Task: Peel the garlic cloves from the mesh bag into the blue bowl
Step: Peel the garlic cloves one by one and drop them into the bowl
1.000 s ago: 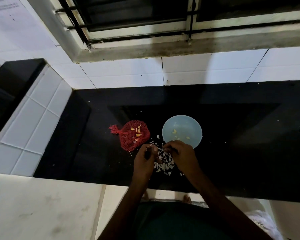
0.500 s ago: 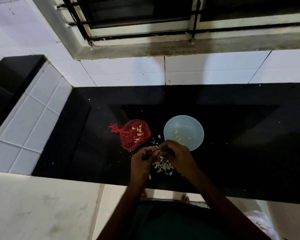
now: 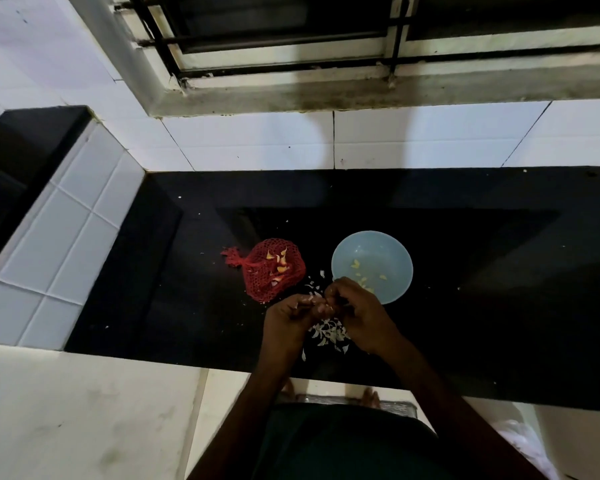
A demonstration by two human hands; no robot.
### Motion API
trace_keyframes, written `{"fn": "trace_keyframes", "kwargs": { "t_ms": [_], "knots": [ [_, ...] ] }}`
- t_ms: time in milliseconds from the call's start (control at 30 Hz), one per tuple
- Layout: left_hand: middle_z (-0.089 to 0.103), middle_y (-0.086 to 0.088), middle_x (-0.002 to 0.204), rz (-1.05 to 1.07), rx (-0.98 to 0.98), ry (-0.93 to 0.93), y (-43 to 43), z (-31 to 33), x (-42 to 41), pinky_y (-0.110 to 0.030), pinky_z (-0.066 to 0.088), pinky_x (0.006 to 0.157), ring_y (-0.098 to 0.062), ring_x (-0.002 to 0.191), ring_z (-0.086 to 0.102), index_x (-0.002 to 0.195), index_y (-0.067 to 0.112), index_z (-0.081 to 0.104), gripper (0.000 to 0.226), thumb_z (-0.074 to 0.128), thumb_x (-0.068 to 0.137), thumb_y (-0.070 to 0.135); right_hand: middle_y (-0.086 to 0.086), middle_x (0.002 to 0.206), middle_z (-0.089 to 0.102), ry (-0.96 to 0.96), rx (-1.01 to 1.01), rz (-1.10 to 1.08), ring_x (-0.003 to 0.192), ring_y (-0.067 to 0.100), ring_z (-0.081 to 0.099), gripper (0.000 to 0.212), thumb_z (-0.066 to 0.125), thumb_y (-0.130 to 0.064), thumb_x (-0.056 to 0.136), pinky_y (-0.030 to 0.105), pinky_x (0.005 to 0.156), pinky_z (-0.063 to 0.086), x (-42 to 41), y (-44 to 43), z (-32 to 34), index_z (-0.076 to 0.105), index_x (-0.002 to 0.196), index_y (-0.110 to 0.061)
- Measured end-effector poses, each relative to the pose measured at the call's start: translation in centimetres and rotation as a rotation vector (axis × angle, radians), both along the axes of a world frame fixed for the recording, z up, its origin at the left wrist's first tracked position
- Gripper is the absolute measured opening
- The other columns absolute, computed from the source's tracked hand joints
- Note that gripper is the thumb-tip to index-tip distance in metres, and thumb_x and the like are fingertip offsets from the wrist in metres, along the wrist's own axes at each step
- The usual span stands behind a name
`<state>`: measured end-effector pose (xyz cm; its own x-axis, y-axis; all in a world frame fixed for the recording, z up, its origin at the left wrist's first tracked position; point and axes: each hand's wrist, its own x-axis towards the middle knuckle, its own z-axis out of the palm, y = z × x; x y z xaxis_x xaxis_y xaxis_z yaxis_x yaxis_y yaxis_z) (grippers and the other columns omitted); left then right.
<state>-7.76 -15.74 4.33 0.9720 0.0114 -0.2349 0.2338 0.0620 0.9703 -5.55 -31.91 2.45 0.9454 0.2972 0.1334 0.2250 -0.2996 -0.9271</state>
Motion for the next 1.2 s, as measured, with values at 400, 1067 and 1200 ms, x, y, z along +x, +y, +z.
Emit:
{"fn": "trace_keyframes", "kwargs": {
  "t_ms": [400, 1067, 1200],
  "knots": [
    [0.078, -0.016, 0.099, -0.142, -0.002, 0.156, 1.9, 2.1, 2.1, -0.04, 0.06, 0.085, -0.034, 0.092, 0.075, 0.103, 0.003, 0.075, 0.029, 0.069, 0.088, 0.026, -0.004, 0.106, 0.051, -0.248, -0.453, 0.18, 0.095, 0.015, 0.054, 0.033, 0.055, 0.004, 0.081, 0.023, 0.072, 0.036, 3.6, -0.5, 3.0, 0.053, 0.103, -0.021],
    [0.043, -0.001, 0.062, -0.39, 0.062, 0.149, 2.8, 4.2, 6.1, -0.014, 0.03, 0.039, -0.002, 0.038, 0.034, 0.124, 0.002, 0.052, 0.023, 0.035, 0.11, 0.008, -0.003, 0.102, 0.055, -0.273, -0.488, 0.2, 0.086, 0.018, 0.058, 0.042, 0.055, 0.013, 0.075, 0.043, 0.069, 0.053, 5.9, 1.2, 6.7, 0.051, 0.099, -0.021],
    [0.055, 0.009, 0.057, -0.346, 0.073, 0.059, 2.7, 4.4, 5.8, -0.007, 0.041, 0.049, -0.013, 0.046, 0.049, 0.109, 0.017, 0.058, 0.023, 0.038, 0.109, 0.007, -0.002, 0.102, 0.054, -0.298, -0.471, 0.122, 0.085, 0.016, 0.055, 0.032, 0.049, 0.005, 0.075, 0.038, 0.068, 0.052, 5.6, 2.2, 6.1, 0.054, 0.1, -0.015]
  ]
}}
